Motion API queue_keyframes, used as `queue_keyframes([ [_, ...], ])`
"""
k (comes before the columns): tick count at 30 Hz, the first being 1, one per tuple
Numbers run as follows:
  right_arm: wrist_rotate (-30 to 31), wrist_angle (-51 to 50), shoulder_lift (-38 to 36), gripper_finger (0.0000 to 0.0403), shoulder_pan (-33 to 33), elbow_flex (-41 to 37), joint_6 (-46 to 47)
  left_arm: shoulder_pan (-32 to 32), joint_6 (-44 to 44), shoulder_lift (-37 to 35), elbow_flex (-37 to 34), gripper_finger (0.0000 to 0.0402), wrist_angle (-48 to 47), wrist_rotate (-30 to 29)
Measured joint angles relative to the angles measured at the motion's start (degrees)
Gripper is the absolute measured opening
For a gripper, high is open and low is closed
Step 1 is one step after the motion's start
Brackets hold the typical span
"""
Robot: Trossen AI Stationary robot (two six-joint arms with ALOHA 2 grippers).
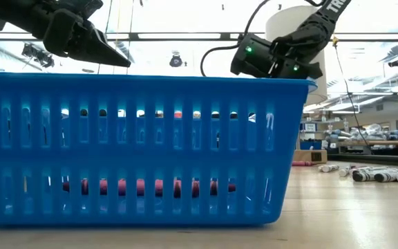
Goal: Sort crayons
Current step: Put the pink crayon into the top blue bin
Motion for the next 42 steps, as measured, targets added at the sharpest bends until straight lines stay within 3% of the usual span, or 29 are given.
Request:
queue_keyframes([
  [4,2.25,-4.16,-1.82,0.0031,-0.04,1.49,-0.34,0.0,-0.03,0.01,0.0,0.0141,0.0,-0.9],
  [10,4.05,-6.66,-3.98,0.0031,0.4,3.42,-1.57,0.0,-1.61,0.02,0.0,0.0186,0.09,-1.17],
  [14,6.67,-8.98,-5.33,0.0031,1.19,5.59,-2.34,0.11,-2.74,0.02,0.0,0.0206,0.18,2.52],
  [22,9.62,-9.24,-7.27,0.0032,3.99,10.78,-5.6,0.13,-2.67,1.89,0.0,0.0208,4.41,4.7],
  [34,12.4,-8.78,-7.81,0.0032,9.71,16.49,-8.03,0.13,-0.93,12.8,0.02,0.0208,16.17,5.9],
  [42,12.1,-3.24,-7.81,0.0032,12.8,16.91,-10.39,0.22,-0.13,17.33,0.02,0.0208,21.68,7.26],
])
